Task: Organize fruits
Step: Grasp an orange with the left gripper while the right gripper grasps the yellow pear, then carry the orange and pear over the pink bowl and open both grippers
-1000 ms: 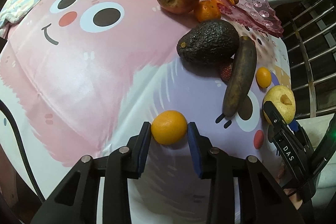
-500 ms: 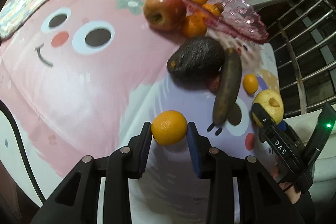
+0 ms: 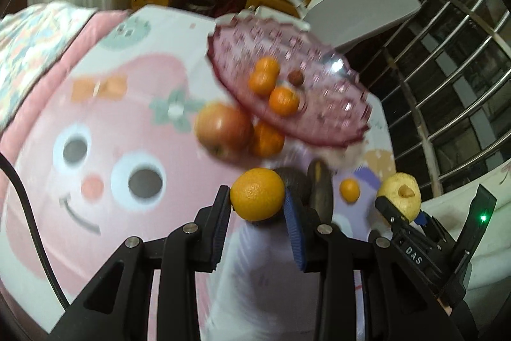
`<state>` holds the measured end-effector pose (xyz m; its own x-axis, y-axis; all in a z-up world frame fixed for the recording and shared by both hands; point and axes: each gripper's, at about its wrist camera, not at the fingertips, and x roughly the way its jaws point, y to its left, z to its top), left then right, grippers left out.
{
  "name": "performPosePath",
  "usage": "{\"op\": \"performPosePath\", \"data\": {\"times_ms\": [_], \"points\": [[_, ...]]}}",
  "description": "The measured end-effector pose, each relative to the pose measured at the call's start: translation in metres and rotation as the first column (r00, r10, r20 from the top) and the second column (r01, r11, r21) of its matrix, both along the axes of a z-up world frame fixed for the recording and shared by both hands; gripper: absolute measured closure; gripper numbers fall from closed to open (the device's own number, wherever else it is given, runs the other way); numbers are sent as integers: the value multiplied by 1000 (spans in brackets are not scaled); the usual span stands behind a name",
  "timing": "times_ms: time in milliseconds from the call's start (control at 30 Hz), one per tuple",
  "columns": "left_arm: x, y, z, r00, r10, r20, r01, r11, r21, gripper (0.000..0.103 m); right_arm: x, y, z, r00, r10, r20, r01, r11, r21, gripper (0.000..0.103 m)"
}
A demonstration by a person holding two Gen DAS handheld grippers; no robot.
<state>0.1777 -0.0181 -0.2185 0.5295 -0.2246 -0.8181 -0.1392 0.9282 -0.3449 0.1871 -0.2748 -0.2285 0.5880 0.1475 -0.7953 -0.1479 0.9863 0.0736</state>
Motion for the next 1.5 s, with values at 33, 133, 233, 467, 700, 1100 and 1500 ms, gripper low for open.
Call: {"op": "performPosePath", "data": {"times_ms": [33,133,233,467,700,1100,1500], "points": [[7,3,5,1000,-12,13,12,1000,-1,71,1,3,5,1000,-9,6,9,1000,-1,35],[27,12,21,997,-51,57,51,999,6,71,7,12,21,999,-43,27,43,999,11,35],[45,19,31,993,-84,87,83,996,17,71,13,21,35,997,-73,35,72,997,29,35],[89,28,35,985,-140,98,140,990,15,71,40,34,56,984,-175,17,172,980,96,35],[120,24,15,977,-209,39,210,978,-17,71,71,40,59,960,-278,-34,279,939,200,35],[141,21,-10,962,-274,-12,272,959,-80,70,114,83,29,948,-273,-162,299,939,169,34],[139,34,-7,962,-272,-36,266,956,-124,64,118,90,16,926,-303,-226,341,927,155,34]]}}
